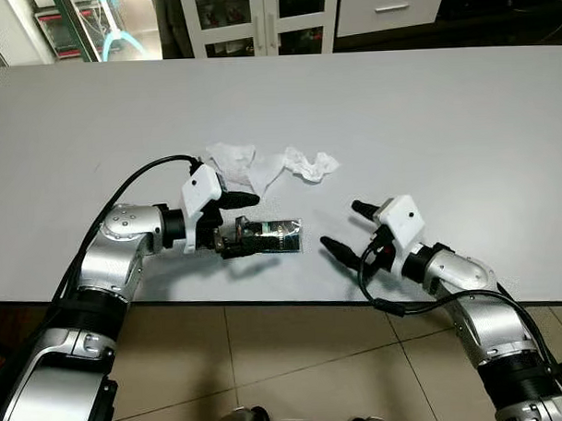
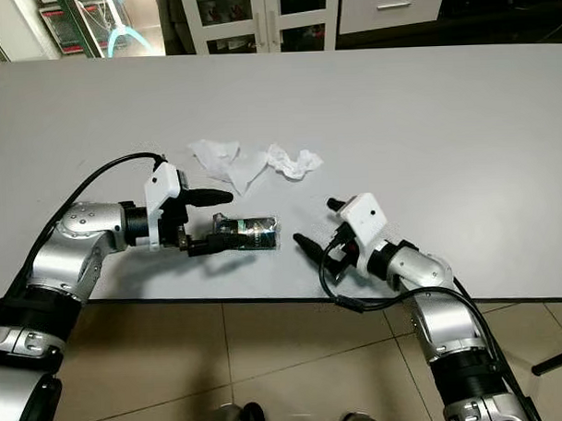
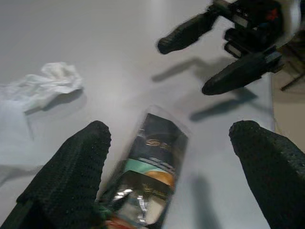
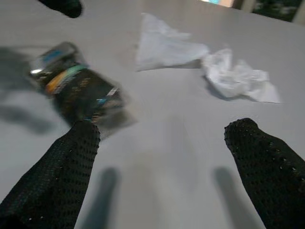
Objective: Picking trash to rubbish bin
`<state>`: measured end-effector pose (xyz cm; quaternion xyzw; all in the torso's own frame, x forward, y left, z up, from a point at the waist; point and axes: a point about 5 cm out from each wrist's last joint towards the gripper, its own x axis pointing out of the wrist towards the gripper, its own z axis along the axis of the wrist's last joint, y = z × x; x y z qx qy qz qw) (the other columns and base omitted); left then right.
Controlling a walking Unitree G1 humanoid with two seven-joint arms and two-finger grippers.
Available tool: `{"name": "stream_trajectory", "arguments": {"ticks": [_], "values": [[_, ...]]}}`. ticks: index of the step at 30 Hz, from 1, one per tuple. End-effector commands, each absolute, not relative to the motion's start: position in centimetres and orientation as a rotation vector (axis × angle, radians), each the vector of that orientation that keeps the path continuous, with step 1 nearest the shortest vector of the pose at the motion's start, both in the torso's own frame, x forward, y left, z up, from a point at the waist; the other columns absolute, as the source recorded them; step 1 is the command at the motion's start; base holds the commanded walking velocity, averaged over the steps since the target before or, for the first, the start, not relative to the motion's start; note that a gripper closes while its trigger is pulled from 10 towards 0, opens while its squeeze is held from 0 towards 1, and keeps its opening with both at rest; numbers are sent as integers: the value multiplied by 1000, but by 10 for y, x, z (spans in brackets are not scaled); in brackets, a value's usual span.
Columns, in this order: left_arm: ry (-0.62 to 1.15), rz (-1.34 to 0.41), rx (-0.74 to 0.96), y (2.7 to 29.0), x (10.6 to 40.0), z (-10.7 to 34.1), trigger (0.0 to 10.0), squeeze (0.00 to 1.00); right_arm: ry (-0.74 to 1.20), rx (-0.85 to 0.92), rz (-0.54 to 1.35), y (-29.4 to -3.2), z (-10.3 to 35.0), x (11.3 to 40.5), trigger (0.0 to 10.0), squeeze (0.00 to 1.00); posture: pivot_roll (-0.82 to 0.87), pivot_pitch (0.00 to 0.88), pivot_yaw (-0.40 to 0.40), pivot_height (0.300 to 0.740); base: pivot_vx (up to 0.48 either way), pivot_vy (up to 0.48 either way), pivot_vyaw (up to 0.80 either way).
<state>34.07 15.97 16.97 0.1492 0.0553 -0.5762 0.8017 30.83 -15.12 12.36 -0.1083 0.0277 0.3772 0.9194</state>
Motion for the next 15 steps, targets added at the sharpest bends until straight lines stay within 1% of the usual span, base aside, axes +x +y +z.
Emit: {"name": "stream_trajectory", "arguments": {"ticks": [1, 3, 6, 8, 15], "values": [[117, -1307, 355, 157, 337, 172, 10000, 0, 58, -223, 807, -151, 126, 306, 10000, 0, -61, 91, 75, 740, 0, 0, 0], [116, -1310, 356, 156, 337, 172, 10000, 0, 58, -224, 814, -151, 126, 306, 10000, 0, -62, 90, 75, 740, 0, 0, 0], [131, -1345, 408, 145, 332, 163, 10000, 0, 56, -232, 859, -147, 128, 304, 10000, 0, -64, 80, 73, 740, 0, 0, 0], [135, -1353, 419, 144, 331, 162, 10000, 0, 55, -232, 860, -147, 129, 304, 10000, 0, -64, 80, 73, 740, 0, 0, 0], [127, -1334, 500, 135, 333, 152, 10000, 0, 53, -231, 868, -146, 129, 304, 10000, 0, -68, 72, 70, 740, 0, 0, 0]]}}
